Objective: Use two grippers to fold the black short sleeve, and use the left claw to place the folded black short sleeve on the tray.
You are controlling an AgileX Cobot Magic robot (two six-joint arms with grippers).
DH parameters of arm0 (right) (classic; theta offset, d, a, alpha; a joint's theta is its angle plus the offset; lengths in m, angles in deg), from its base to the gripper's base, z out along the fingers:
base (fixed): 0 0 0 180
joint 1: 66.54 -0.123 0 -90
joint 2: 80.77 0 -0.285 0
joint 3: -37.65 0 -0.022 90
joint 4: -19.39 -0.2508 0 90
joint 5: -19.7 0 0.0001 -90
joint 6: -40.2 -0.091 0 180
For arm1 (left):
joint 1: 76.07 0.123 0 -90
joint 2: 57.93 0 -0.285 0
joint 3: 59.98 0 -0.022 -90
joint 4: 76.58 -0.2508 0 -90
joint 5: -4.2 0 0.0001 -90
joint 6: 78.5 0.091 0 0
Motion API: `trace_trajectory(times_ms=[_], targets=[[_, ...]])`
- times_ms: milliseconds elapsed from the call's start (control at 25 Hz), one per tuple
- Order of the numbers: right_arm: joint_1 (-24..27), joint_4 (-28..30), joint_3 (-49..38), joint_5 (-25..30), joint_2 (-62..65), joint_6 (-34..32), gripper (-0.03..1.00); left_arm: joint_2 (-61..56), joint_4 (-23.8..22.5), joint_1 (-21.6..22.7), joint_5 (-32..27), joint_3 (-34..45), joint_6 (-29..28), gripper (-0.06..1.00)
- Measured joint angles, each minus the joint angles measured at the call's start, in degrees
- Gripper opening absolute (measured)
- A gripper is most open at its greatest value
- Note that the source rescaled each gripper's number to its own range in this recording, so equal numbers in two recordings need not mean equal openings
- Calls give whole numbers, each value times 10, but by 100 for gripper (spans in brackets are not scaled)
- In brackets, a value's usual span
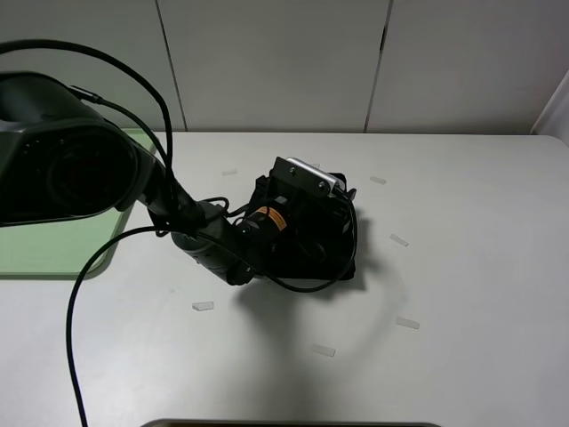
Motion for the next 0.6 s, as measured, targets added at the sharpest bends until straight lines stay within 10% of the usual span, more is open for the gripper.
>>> trace_trajectory(times_ms=[600], targets=[[0,0,0,0,0,0,100,45,-1,0,106,1,0,90]])
